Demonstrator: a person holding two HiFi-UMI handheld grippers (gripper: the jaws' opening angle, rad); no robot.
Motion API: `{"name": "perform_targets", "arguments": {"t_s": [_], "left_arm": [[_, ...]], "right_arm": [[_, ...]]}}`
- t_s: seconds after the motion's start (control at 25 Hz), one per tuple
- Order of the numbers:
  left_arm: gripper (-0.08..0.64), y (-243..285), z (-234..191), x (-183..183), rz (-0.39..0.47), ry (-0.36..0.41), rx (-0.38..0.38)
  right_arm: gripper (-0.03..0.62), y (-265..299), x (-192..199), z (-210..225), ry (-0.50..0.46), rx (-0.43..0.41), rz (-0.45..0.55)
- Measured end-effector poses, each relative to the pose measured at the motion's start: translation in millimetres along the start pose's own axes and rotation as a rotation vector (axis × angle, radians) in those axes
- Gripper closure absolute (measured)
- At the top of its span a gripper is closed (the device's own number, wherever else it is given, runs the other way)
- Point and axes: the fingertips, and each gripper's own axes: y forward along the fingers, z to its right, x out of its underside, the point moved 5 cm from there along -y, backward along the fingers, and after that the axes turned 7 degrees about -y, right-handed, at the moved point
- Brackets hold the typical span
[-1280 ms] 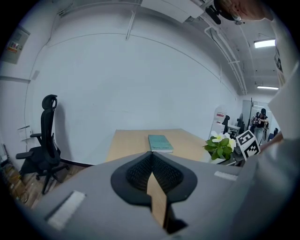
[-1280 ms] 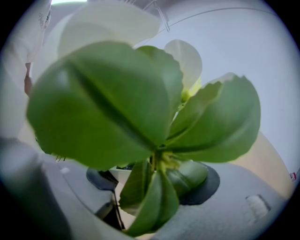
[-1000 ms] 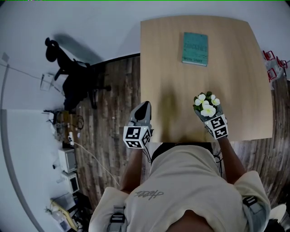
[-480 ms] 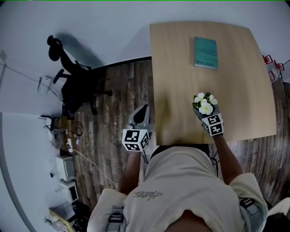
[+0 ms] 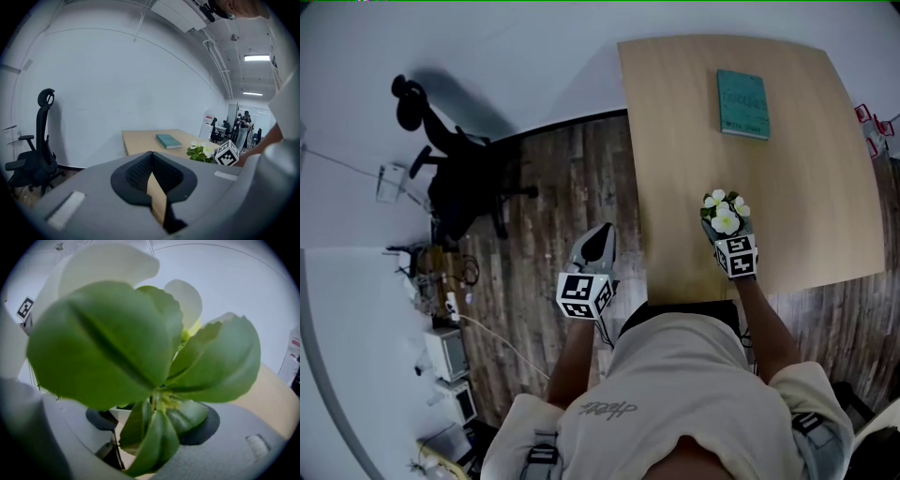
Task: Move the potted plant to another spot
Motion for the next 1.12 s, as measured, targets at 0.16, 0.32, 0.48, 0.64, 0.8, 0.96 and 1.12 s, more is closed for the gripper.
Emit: {"name": "perform_targets", "arguments": {"t_s": [0.16, 0.32, 0.48, 0.64, 0.8, 0.96, 1.12], "left_arm": [[0.545, 9, -9, 4, -0.007, -0.024, 0.014], [0.545, 20, -20, 8, -0.019, -0.045, 0.028], [0.545, 30, -25, 9, -0.048, -0.041, 0.041], [0.545, 39, -27, 7, -0.062, -0.047, 0.060], [0.545, 43, -31, 6, -0.066, -0.059, 0.063], [0.545, 44, -32, 8, -0.076, -0.064, 0.066], [0.545, 41, -38, 11, -0.093, -0.061, 0.055]], "right_arm": [[0.253, 22, 0, -4, 0.033, 0.041, -0.008], [0.253, 45, 0, -13, 0.061, 0.065, -0.025], [0.253, 61, -3, -20, 0.080, 0.058, -0.031], [0.253, 75, -11, -22, 0.018, 0.061, -0.016], [0.253, 87, -17, -24, 0.009, 0.077, -0.005], [0.253, 97, -17, -25, 0.014, 0.103, 0.001], [0.252, 101, -19, -30, 0.023, 0.118, -0.006]]}}
